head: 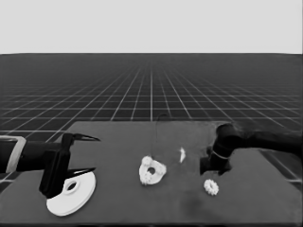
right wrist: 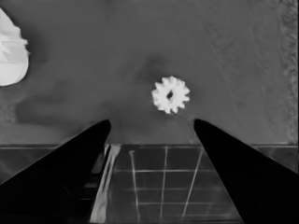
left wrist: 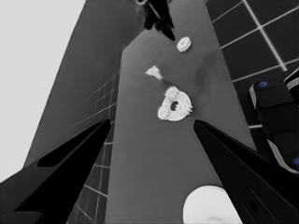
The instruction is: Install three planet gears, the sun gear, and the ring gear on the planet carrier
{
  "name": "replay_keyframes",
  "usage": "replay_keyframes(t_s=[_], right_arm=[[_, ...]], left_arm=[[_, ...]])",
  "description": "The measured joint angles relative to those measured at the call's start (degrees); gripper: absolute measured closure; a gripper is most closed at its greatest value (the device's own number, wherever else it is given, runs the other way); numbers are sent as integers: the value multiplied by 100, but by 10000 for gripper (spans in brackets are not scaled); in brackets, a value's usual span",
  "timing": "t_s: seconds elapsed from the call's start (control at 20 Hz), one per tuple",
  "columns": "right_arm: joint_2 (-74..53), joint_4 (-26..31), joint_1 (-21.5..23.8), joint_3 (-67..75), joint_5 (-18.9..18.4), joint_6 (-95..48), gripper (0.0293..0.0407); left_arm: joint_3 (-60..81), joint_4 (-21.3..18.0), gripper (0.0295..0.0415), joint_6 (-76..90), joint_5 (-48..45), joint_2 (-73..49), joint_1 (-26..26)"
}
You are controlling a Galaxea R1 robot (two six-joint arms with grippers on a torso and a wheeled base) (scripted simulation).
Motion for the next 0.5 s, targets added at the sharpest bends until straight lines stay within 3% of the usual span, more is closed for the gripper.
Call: replay_keyframes(t_s=[0.3, 0.4, 0.5], right_arm=[[-492, 29, 1, -37, 97, -512, 315], [-334, -809, -923, -412, 509, -645, 315], [-233, -1059, -1229, -640, 677, -718, 315]], left_arm=[[0, 0, 326, 0, 0, 0, 0], [0, 0, 326, 0, 0, 0, 0], [0, 0, 326, 0, 0, 0, 0]])
